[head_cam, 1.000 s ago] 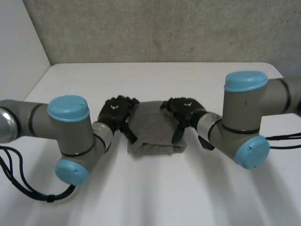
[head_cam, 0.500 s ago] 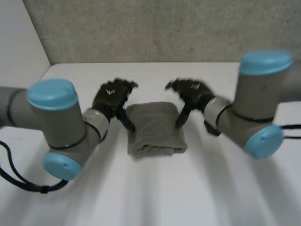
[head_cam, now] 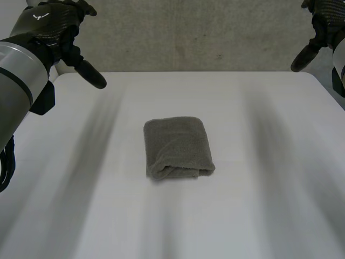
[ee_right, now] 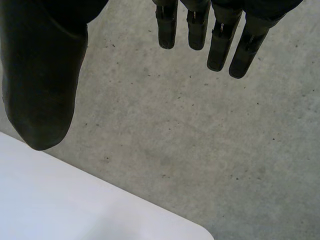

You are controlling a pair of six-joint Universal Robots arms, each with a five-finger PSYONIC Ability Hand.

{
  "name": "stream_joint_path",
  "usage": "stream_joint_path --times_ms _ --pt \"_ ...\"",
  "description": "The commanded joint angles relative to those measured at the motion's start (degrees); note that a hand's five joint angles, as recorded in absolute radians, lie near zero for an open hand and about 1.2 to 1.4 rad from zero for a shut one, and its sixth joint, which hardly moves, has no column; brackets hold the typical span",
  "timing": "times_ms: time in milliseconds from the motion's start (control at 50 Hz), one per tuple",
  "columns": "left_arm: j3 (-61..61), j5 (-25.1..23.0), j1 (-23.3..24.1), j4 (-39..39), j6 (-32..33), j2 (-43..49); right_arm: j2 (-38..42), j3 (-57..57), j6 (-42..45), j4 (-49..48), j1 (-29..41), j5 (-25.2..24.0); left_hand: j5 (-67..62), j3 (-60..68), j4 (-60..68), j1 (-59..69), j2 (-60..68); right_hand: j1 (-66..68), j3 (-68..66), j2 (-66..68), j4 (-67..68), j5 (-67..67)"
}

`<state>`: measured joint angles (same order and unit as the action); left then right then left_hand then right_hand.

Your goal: Fold the towel.

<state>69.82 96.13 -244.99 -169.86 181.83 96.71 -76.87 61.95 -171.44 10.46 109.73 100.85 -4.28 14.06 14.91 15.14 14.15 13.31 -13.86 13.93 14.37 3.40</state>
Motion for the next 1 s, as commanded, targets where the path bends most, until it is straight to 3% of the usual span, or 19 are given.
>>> stream_joint_path --times_ms 20,400,900,1000 --pt "-0.12 0.63 0.48 -0.38 -0.15 0.68 0.85 -1.13 -0.65 3.07 0.04 -1.35 2.04 -1.83 -2.68 -2.91 -1.92 -3.31 3.86 -3.93 -4.37 -3.4" --pt "-2.76 0.37 0.74 7.53 -0.68 2.43 3.48 -5.96 -2.58 14.05 0.04 -9.09 -0.82 1.03 0.18 -0.05 0.94 -3.31 3.86 -3.93 -4.37 -3.4" --pt "-2.41 0.37 0.57 7.35 -3.06 2.35 3.75 -5.96 -3.02 14.33 0.13 -9.53 0.19 0.02 -0.83 -1.06 -0.07 -3.31 3.86 -3.93 -4.37 -3.4" --pt "-0.75 0.02 -0.31 2.27 -5.69 2.26 3.75 -5.35 -8.01 11.7 0.22 -10.14 0.53 -0.32 -1.17 -1.39 -0.4 -3.31 3.86 -3.93 -4.37 -3.4"
